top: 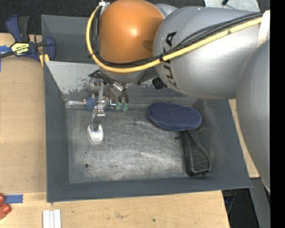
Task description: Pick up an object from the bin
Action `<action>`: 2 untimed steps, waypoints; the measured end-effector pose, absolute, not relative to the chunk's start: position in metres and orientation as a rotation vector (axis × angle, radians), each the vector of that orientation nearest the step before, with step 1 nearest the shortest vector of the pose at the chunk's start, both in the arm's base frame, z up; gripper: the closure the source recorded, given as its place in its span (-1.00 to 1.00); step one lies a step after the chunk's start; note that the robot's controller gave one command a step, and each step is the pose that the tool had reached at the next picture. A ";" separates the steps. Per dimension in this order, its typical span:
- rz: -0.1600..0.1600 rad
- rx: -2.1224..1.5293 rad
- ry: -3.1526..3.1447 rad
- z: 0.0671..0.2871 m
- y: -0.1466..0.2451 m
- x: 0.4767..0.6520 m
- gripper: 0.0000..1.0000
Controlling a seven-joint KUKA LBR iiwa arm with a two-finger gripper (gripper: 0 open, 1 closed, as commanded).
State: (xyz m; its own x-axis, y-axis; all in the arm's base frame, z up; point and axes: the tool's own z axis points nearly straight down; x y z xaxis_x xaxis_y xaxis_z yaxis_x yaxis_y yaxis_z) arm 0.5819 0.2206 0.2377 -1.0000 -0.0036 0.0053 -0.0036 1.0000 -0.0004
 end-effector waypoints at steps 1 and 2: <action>-0.002 0.669 -3.076 0.072 0.166 0.583 -1.00; -0.001 0.932 -3.008 0.102 0.176 0.578 -1.00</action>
Offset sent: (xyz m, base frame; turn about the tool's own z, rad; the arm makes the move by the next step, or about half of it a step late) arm -0.0012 -0.0539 -0.1677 -0.4260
